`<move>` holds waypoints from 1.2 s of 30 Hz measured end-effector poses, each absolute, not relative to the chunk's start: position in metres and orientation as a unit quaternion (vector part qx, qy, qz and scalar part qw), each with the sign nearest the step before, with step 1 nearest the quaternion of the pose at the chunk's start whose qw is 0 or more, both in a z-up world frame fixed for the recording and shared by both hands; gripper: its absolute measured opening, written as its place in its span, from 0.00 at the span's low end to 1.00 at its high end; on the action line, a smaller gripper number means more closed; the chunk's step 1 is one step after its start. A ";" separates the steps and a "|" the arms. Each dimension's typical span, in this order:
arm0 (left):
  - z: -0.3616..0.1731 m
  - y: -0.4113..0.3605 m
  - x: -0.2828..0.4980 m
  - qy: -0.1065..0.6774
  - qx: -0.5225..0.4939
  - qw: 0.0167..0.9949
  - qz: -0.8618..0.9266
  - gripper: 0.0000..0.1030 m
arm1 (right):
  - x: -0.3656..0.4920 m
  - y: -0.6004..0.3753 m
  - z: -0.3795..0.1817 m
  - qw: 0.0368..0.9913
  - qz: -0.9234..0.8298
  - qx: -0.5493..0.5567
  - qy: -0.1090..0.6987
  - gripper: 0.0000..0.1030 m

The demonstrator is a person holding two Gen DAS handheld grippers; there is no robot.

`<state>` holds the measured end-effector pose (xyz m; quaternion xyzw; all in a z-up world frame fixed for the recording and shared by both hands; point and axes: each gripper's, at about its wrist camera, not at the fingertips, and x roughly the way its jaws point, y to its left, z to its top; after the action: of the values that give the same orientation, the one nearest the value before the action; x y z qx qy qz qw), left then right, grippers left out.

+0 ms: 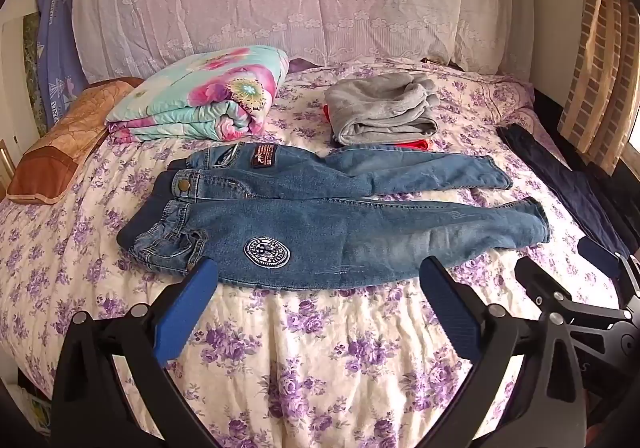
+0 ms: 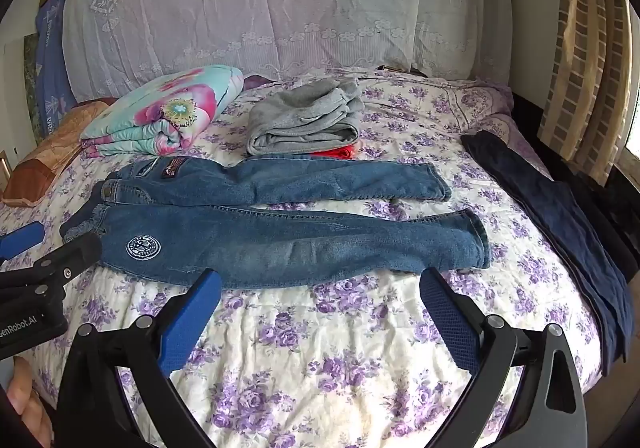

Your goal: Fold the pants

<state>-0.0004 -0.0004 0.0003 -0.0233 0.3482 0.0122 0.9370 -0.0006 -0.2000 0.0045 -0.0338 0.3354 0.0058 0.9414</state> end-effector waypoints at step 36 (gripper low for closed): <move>-0.003 0.002 -0.001 0.354 -0.027 0.935 0.013 0.95 | -0.003 -0.200 0.001 0.940 0.004 -0.036 0.339 0.97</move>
<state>-0.0011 0.0022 -0.0032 -0.0270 0.3539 0.0126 0.9348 -0.0028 -0.2000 0.0013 -0.0364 0.3393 0.0042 0.9400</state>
